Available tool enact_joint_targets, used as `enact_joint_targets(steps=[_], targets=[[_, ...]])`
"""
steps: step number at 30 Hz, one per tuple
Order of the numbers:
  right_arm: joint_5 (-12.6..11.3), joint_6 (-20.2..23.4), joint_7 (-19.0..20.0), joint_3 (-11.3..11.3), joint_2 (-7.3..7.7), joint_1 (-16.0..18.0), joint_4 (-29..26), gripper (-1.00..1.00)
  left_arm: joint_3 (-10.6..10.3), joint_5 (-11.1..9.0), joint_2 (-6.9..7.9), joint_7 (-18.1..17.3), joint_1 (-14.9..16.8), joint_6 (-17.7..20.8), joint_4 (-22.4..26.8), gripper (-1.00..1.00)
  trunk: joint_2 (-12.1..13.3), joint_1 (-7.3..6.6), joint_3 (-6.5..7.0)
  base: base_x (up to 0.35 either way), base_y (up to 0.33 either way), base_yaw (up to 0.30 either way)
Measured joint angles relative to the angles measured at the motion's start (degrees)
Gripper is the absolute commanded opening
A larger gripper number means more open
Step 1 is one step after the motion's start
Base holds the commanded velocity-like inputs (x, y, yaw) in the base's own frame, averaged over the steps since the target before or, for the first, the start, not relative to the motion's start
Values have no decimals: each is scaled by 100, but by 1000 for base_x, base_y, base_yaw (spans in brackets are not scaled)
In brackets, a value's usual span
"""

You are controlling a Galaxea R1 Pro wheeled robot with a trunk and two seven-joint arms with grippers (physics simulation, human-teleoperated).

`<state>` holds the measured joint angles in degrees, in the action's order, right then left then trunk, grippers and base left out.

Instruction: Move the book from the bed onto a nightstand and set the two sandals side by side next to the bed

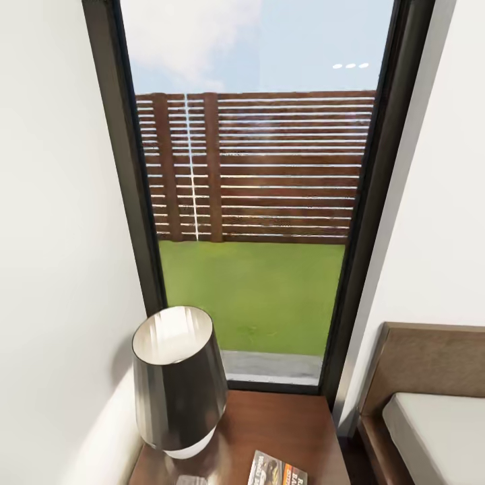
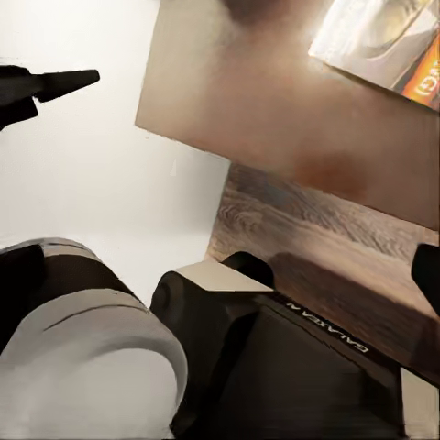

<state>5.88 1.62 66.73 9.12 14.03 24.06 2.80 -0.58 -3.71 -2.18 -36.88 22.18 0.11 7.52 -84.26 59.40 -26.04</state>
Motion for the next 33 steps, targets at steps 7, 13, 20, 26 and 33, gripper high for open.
enact_joint_targets(steps=[7, 13, 20, 26, 33], targets=[[-2, -123, -25, 16, -8, -546, 157, 100, 12, 75, -39, 631, -100, -702, -608, 100, 281, -154, 126, 0, 0, 0], [-1, -130, -37, 24, -9, -602, 172, 100, 6, 94, -41, 903, -395, -773, -646, 100, 522, -286, 234, 0, 0, 0], [-9, -127, -39, 22, -1, -613, 174, 100, 18, 93, 68, 934, -802, -796, -652, 100, 803, -440, 360, 0, 0, 0], [-11, -117, -33, 28, -3, -612, 166, 100, 26, 97, 148, 937, -955, -805, -644, 100, 965, -528, 433, 0, 0, 0], [-13, -122, -36, 23, -44, -612, 165, 100, 40, 93, 152, 938, -966, -815, -640, 100, 965, -528, 433, 0, 0, 0]])
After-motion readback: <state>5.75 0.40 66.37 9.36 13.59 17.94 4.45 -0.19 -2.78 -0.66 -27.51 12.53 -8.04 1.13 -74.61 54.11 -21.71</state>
